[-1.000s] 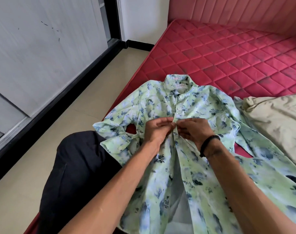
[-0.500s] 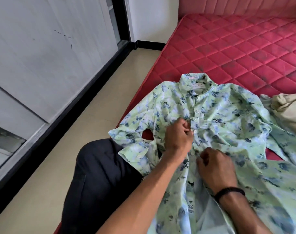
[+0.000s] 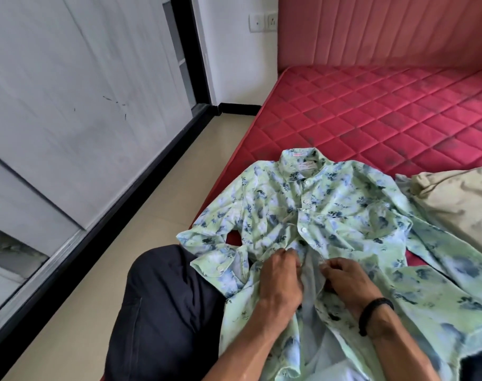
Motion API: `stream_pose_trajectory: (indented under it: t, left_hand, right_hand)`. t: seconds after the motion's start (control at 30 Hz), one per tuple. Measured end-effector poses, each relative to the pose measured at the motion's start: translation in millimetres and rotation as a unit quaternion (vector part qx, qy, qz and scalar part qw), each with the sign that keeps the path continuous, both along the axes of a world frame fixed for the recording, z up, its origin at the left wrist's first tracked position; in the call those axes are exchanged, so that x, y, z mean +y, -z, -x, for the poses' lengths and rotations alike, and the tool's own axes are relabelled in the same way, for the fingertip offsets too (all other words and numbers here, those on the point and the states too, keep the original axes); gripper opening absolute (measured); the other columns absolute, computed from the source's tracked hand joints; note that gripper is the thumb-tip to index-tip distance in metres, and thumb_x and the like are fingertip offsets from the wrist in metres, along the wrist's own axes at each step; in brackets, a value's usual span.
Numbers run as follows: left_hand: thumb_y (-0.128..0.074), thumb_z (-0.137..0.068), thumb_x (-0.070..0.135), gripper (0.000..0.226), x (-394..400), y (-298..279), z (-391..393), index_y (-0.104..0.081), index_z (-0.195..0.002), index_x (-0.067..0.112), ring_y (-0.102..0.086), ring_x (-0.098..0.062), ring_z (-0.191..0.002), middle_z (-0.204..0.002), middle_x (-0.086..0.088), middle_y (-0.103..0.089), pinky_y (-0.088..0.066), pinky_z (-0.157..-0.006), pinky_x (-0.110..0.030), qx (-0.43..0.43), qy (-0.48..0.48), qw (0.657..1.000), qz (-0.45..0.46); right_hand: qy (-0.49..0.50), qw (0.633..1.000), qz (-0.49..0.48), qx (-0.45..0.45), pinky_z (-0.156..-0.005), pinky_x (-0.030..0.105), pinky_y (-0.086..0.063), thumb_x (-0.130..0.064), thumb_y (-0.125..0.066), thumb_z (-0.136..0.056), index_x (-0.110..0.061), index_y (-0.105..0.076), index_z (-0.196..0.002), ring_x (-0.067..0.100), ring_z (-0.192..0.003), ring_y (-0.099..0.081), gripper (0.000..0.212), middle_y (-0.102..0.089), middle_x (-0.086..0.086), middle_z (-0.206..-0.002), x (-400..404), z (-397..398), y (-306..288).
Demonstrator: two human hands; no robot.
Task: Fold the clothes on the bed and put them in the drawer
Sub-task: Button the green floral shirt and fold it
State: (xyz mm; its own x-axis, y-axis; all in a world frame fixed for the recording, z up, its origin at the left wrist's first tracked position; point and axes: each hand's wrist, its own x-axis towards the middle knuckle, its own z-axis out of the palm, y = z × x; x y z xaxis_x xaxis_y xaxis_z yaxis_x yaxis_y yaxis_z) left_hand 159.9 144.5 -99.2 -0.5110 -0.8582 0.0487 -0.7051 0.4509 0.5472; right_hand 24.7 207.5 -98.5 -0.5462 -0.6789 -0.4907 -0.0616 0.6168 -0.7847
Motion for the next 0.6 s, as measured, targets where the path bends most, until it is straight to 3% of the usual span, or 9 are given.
stream_pose_trajectory:
  t: [0.07, 0.17, 0.27, 0.37, 0.53, 0.6]
  left_hand:
    - [-0.069, -0.094, 0.018, 0.003, 1.4, 3.1, -1.5, -0.069, -0.094, 0.021, -0.058, -0.004, -0.076, -0.089, 0.008, -0.068, -0.038, -0.062, -0.014, 0.016, -0.004, 1.0, 0.0]
    - [-0.077, -0.089, 0.02, 0.013, -2.4, 8.4, -5.5, -0.07, -0.08, 0.027, -0.064, 0.0, -0.064, -0.073, 0.016, -0.068, -0.053, -0.057, -0.017, 0.077, -0.046, 0.993, -0.07]
    - [-0.083, -0.085, 0.02, 0.014, -3.8, 7.3, -8.4, -0.074, -0.078, 0.029, -0.068, 0.004, -0.066, -0.073, 0.017, -0.071, -0.058, -0.059, -0.019, 0.142, -0.088, 0.976, -0.141]
    - [-0.086, -0.083, 0.02, 0.018, 0.0, 8.9, -4.7, -0.073, -0.078, 0.033, -0.069, 0.006, -0.068, -0.074, 0.016, -0.073, -0.055, -0.059, -0.013, 0.191, -0.109, 0.953, -0.207]
    - [-0.088, -0.08, 0.021, 0.02, -0.6, 16.6, -1.2, -0.074, -0.075, 0.034, -0.071, 0.002, -0.068, -0.074, 0.013, -0.076, -0.062, -0.068, -0.024, 0.216, -0.134, 0.933, -0.254]
    - [-0.088, -0.08, 0.021, 0.02, -1.2, 17.3, -2.1, -0.075, -0.074, 0.035, -0.071, 0.002, -0.068, -0.074, 0.013, -0.076, -0.062, -0.069, -0.025, 0.222, -0.138, 0.93, -0.257]
  right_hand:
    - [-0.002, 1.0, 0.008, -0.012, -0.059, 0.036, -0.039, -0.016, -0.062, -0.101, -0.01, -0.059, -0.072, 0.02, -0.055, -0.045, 0.03, -0.049, 0.005, -0.057, 2.2, 2.1, 3.5]
    - [0.001, 0.999, 0.027, -0.021, -0.061, 0.038, -0.04, -0.018, -0.066, -0.099, -0.012, -0.059, -0.067, 0.022, -0.058, -0.045, 0.033, -0.048, 0.008, -0.06, 2.2, 0.0, 7.5]
    - [0.017, 0.998, 0.039, -0.035, -0.063, 0.046, -0.053, -0.021, -0.074, -0.094, -0.005, -0.069, -0.067, 0.036, -0.06, -0.06, 0.032, -0.066, 0.016, -0.068, -0.9, -5.3, 9.1]
    - [0.033, 0.997, 0.053, -0.04, -0.079, 0.059, -0.06, -0.016, -0.078, -0.09, -0.008, -0.078, -0.074, 0.046, -0.083, -0.072, 0.018, -0.076, 0.019, -0.078, -2.1, -10.4, 9.4]
    - [0.053, 0.997, 0.061, -0.019, -0.076, 0.052, -0.063, -0.008, -0.078, -0.089, -0.009, -0.078, -0.076, 0.035, -0.077, -0.075, 0.013, -0.076, 0.011, -0.072, -3.7, -17.5, 5.1]
    - [0.054, 0.997, 0.059, -0.018, -0.068, 0.04, -0.064, -0.007, -0.078, -0.089, -0.01, -0.078, -0.076, 0.023, -0.066, -0.073, 0.013, -0.076, 0.008, -0.07, -4.5, -18.4, 4.8]
